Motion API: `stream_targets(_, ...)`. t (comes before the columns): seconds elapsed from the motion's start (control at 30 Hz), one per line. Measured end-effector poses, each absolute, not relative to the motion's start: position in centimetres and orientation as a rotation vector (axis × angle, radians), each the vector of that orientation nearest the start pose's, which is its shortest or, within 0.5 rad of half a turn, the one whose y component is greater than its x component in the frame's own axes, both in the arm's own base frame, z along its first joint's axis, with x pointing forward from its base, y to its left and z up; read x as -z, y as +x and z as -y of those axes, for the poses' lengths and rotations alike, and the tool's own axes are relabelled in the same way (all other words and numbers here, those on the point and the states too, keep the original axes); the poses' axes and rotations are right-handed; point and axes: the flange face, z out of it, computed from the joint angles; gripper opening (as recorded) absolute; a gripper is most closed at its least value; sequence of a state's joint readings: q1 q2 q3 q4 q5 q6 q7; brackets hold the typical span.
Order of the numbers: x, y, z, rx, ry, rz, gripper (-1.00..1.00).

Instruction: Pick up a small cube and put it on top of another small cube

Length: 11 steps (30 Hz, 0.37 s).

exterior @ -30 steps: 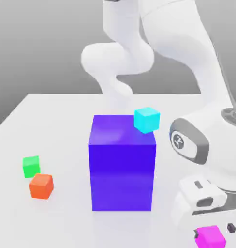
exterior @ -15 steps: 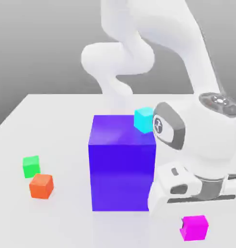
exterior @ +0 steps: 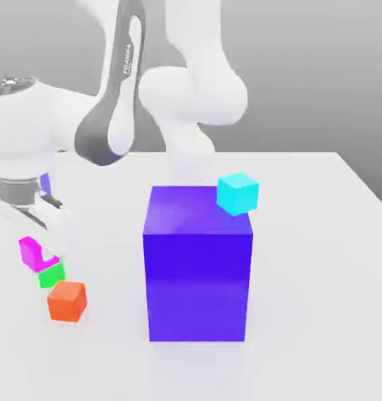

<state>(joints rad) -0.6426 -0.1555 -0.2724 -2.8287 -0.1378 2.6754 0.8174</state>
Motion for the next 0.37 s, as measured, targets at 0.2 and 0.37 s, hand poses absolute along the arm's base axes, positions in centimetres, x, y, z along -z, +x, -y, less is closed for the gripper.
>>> stream_targets(0.2, -19.9, 21.1, 29.1, 0.0, -2.132, -2.303, -1.0)
stream_targets(0.37, -18.2, 21.0, 29.0, 0.0, -2.133, -2.304, 1.0)
